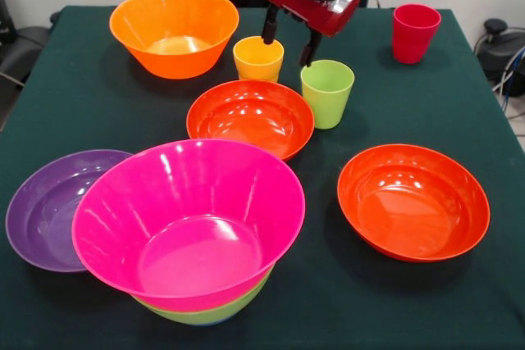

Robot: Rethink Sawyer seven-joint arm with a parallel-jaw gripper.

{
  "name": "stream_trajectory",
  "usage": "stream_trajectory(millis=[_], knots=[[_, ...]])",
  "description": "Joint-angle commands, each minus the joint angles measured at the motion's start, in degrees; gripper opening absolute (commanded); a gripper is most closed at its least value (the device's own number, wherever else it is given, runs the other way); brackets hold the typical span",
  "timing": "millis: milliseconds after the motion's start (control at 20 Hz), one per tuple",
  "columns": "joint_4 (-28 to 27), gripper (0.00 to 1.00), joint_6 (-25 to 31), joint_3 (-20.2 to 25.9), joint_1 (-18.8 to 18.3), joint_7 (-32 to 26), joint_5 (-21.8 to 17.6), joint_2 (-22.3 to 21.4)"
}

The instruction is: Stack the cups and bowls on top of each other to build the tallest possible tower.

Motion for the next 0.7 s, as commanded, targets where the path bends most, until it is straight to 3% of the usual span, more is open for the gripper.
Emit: stream_trajectory(millis=[50, 700], knots=[[3.2, 1.00, -3.2, 7.6, 0.1, 10.4, 0.6, 1.0], [3.3, 1.00, -6.7, 8.3, -0.8, 10.0, 0.8, 2.5]])
